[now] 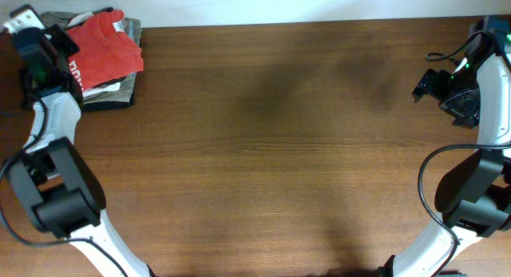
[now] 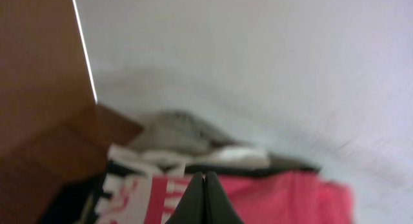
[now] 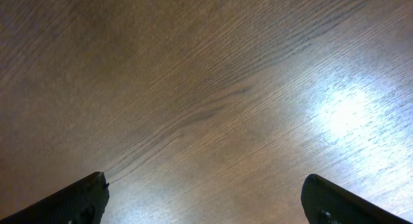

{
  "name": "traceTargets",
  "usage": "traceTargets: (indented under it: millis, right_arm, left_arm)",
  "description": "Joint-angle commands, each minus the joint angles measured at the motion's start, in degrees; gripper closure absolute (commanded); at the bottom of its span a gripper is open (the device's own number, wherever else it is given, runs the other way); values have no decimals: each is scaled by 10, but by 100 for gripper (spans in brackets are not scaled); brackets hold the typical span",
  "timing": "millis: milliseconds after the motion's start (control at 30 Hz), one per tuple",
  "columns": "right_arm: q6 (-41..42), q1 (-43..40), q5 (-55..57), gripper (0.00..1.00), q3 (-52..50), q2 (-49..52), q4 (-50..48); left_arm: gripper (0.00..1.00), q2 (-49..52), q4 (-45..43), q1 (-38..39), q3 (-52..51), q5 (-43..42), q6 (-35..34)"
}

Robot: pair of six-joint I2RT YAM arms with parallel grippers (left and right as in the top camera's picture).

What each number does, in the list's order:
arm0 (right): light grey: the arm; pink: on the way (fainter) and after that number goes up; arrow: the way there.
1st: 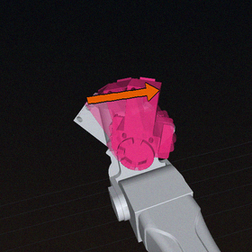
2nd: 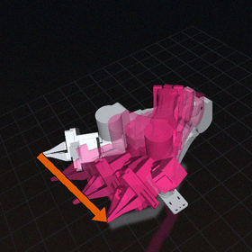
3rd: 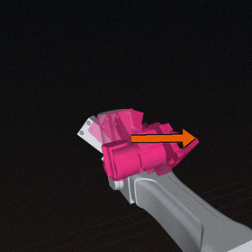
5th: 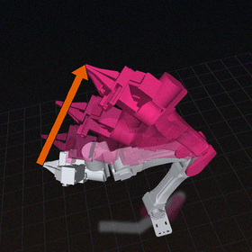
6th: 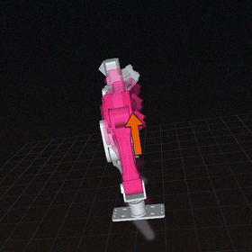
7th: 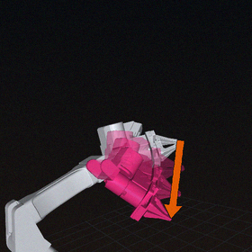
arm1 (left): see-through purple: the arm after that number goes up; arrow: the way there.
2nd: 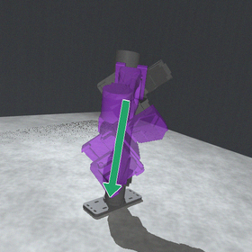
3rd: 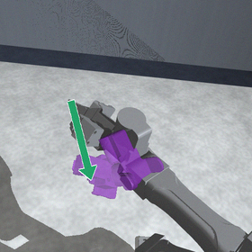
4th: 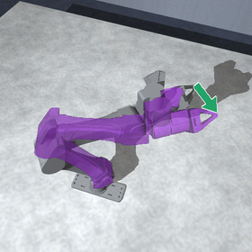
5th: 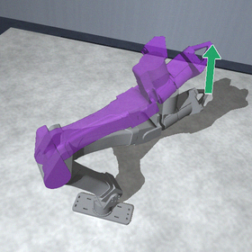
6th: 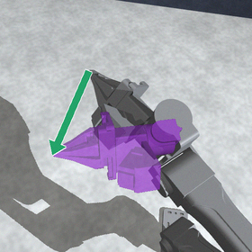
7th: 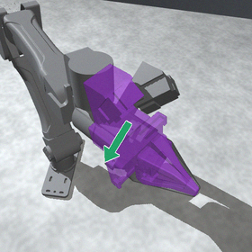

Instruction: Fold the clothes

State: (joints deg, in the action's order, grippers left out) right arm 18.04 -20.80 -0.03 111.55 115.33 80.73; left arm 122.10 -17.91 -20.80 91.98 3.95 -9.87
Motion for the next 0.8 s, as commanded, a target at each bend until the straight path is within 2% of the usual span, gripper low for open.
traceTargets:
  millis: [0,100,233,267,300,333,367,400,467,533,567,600,667,767]
  right_arm:
    - [2,1,3,1,7,-4,0]
    - [2,1,3,1,7,-4,0]
    - [2,1,3,1,7,-4,0]
    - [2,1,3,1,7,-4,0]
    - [2,1,3,1,7,-4,0]
    - [2,1,3,1,7,-4,0]
    - [2,1,3,1,7,-4,0]
    - [3,1,3,1,7,-4,-1]
    - [7,2,-4,1,7,-4,-78]
    - [9,1,-63,1,7,-4,-71]
    - [8,0,-160,1,10,-7,-48]
    - [-15,0,-219,1,11,-12,-46]
    - [-39,2,-237,2,11,-49,-35]
    - [-89,10,-233,1,11,-199,14]
  left_arm:
    - [99,112,2,-23,3,19,6]
    - [99,107,24,-40,9,19,9]
    - [96,-16,49,-25,20,16,10]
    - [88,-71,103,-15,20,12,10]
    - [75,-114,160,-4,20,12,10]
    - [45,-157,234,10,20,12,10]
    - [31,-186,293,21,20,11,10]
    - [4,-230,388,39,20,-15,10]
    - [1,-298,550,70,20,-93,9]
    - [1,-330,621,88,20,-148,10]
    - [1,-350,662,100,20,-178,10]
    - [1,-358,691,107,20,-181,10]
    - [1,-358,728,108,19,-181,10]
    - [1,-358,742,108,19,-182,9]
